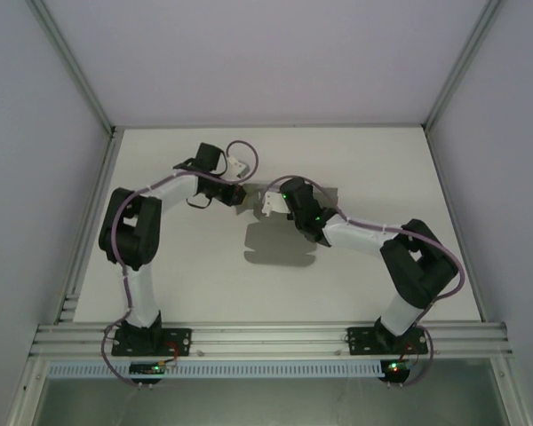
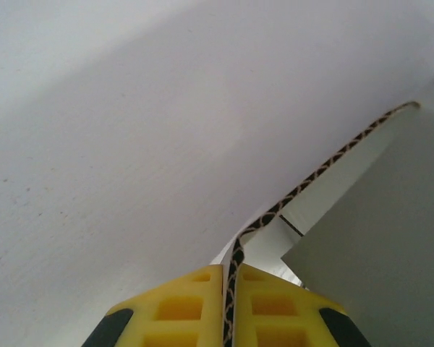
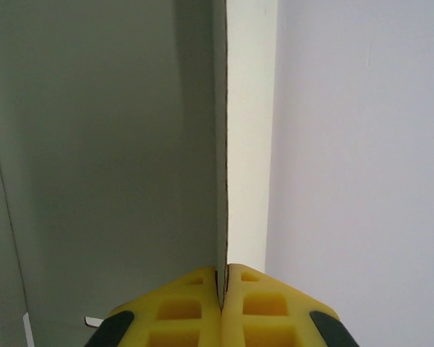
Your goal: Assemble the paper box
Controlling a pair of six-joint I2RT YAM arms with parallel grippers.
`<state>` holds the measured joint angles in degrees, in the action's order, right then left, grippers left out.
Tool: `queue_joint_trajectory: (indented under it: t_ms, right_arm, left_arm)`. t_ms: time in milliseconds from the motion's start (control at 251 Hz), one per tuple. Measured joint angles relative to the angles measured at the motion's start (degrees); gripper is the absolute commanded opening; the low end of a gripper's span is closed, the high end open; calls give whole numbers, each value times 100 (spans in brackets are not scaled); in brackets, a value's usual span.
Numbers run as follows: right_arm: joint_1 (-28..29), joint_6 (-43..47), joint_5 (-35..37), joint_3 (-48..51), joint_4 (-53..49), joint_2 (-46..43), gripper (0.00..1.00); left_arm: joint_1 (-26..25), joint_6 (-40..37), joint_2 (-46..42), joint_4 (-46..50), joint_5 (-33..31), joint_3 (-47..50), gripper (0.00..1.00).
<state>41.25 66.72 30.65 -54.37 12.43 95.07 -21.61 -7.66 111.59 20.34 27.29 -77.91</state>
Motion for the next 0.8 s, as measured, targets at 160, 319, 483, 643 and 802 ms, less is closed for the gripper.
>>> queue_joint_trajectory:
  t_ms: [160, 319, 483, 643, 802]
  right_arm:
    - [4, -166, 459, 0, 157, 138, 0]
    - [20, -348, 562, 157, 350, 221, 0]
    - [7, -588, 485, 407, 662, 153, 0]
    - [-105, -852, 236, 516, 662, 4, 0]
    - [-249, -977, -142, 640, 645, -166, 0]
  left_arm:
    - [-610, 811, -278, -192, -761, 136, 0]
    - [-1174, 1292, -321, -243, -1244, 155, 0]
    - [-1239, 1563, -420, -481, -1311, 385, 0]
    - [-1292, 1648, -468, -951, -1283, 645, 1]
    - [-1298, 1589, -601, -1641, -1187, 1121, 18]
